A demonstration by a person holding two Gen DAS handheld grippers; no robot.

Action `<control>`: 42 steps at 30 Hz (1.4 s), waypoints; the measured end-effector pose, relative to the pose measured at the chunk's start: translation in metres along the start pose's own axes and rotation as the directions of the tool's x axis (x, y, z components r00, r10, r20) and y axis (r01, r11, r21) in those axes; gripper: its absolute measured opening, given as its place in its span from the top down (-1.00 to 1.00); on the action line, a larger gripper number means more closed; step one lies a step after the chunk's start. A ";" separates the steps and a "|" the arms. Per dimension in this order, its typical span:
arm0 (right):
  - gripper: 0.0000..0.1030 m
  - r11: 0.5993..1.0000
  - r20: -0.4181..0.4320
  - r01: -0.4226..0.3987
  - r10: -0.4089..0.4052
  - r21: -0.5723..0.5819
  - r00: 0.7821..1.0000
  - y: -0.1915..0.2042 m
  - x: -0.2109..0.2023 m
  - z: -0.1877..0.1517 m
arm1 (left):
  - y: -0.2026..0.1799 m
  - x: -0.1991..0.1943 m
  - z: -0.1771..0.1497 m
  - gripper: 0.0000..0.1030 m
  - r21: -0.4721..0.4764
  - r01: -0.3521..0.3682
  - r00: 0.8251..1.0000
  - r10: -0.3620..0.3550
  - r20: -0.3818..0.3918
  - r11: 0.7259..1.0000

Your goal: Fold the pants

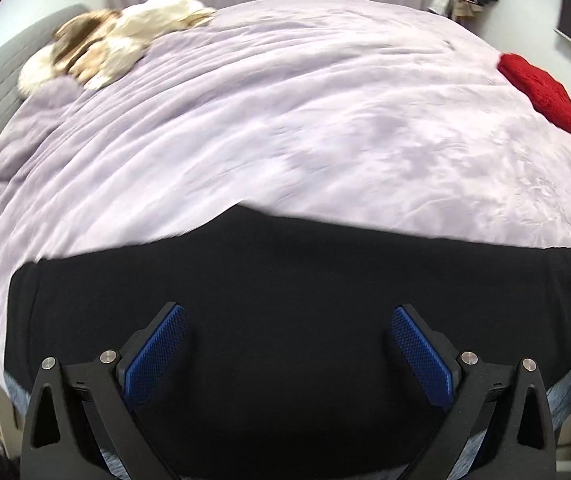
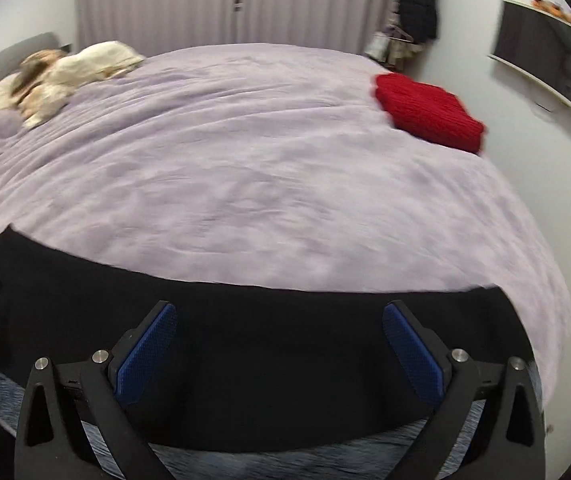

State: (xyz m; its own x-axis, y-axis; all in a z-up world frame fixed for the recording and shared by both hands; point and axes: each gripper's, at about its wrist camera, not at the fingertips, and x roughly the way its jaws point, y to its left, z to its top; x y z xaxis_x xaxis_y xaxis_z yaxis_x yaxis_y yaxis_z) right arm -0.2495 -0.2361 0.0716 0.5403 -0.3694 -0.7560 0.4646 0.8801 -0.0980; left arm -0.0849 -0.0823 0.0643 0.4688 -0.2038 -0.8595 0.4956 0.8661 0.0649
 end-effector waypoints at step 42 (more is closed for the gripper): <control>-0.99 0.964 -0.151 -0.067 0.029 -0.258 0.988 -0.035 -0.008 -0.085 | 0.103 -0.026 -0.115 -1.00 0.033 0.037 0.999 -0.036 -0.033 0.999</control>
State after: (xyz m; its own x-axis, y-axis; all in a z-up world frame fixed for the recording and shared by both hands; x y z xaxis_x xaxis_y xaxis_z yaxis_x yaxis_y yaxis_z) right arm -0.3299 -0.2381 0.0259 0.4413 -0.2949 -0.8475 0.2308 0.9500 -0.2104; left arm -0.1300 0.0643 0.0352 0.4266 -0.2198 -0.8773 0.5365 0.8424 0.0499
